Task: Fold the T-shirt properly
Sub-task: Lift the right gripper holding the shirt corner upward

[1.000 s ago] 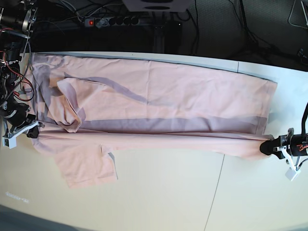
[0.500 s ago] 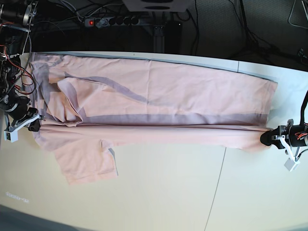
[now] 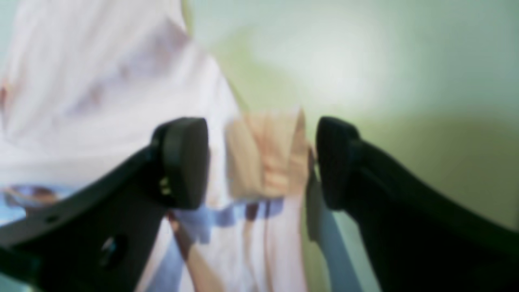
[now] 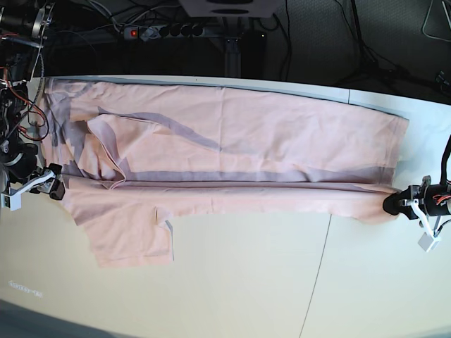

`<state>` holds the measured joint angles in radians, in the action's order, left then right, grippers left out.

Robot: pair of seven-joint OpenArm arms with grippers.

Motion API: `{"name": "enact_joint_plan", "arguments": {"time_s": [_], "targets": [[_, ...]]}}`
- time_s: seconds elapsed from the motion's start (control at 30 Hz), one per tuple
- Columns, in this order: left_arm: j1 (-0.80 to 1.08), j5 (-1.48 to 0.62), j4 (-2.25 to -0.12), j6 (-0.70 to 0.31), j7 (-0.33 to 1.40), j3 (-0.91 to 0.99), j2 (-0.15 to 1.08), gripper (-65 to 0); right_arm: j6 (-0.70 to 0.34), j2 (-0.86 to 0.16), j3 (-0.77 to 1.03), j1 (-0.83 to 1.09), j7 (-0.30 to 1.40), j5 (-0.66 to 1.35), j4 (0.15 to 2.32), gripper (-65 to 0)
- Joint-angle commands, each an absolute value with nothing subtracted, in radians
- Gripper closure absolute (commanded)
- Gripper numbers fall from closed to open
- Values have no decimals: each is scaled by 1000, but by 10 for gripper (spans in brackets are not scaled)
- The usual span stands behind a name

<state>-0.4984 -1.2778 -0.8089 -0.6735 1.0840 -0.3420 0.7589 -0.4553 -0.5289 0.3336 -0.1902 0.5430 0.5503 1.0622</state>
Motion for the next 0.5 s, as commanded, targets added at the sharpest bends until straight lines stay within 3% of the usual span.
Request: {"name": "enact_joint_plan", "arguments": {"time_s": [0.0, 0.23, 0.47], "targets": [[-526, -1287, -820, -698, 1069, -335, 784, 0, -528, -554, 348, -236, 517, 569, 1084, -418], [-526, -1279, -820, -698, 1070, -335, 784, 0, -528, -529, 341, -440, 647, 559, 1028, -412], [-526, -1263, -820, -698, 1084, -335, 785, 0, -521, -456, 298, -724, 618, 411, 673, -380]]}}
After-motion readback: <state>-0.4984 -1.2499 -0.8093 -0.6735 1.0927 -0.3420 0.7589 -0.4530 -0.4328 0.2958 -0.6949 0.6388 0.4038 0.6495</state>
